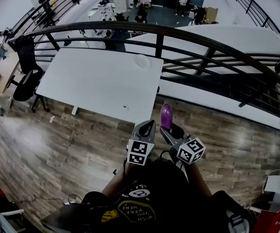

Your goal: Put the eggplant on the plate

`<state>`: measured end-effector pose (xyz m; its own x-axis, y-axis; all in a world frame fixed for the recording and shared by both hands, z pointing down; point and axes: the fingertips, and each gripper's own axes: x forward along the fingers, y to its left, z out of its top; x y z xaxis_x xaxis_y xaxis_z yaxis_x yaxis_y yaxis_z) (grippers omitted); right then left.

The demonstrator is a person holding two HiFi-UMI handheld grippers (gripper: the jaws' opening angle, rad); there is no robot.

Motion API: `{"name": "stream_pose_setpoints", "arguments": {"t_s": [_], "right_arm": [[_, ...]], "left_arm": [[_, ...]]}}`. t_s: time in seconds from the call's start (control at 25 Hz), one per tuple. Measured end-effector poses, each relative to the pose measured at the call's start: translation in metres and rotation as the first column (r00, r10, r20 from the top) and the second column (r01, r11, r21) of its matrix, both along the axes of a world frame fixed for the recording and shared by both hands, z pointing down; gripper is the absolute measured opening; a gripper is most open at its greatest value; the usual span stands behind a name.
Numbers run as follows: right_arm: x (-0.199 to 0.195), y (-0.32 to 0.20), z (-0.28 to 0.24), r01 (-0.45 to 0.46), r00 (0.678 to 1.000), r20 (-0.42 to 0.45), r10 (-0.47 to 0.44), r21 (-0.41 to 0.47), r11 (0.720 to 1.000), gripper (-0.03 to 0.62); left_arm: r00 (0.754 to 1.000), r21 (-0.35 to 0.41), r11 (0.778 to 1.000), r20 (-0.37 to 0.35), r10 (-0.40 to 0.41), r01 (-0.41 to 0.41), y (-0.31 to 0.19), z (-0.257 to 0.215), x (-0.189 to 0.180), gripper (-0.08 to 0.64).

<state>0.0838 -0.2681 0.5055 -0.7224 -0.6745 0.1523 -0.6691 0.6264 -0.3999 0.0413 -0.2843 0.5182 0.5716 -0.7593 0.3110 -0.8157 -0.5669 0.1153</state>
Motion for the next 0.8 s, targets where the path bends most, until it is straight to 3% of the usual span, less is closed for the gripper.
{"name": "stream_pose_setpoints", "arguments": {"t_s": [0.24,0.48,0.8], "right_arm": [[-0.034,-0.039,0.004,0.014,1.0,0.006,-0.014,-0.025,1.0,0.178],[-0.042,-0.088,0.016,0.073,0.997,-0.012,-0.074,-0.04,0.997,0.179],[-0.03,-0.172,0.021,0.132,0.991,0.006,-0.132,-0.043,0.99,0.179]], "left_arm": [[0.997,-0.002,0.999,-0.064,-0.035,0.035,-0.04,-0.003,-0.015,0.003],[0.997,-0.051,0.997,-0.04,-0.068,0.066,-0.082,0.021,-0.033,0.005],[0.993,-0.024,0.993,0.005,-0.119,0.119,-0.165,0.019,-0.027,0.005]]}}
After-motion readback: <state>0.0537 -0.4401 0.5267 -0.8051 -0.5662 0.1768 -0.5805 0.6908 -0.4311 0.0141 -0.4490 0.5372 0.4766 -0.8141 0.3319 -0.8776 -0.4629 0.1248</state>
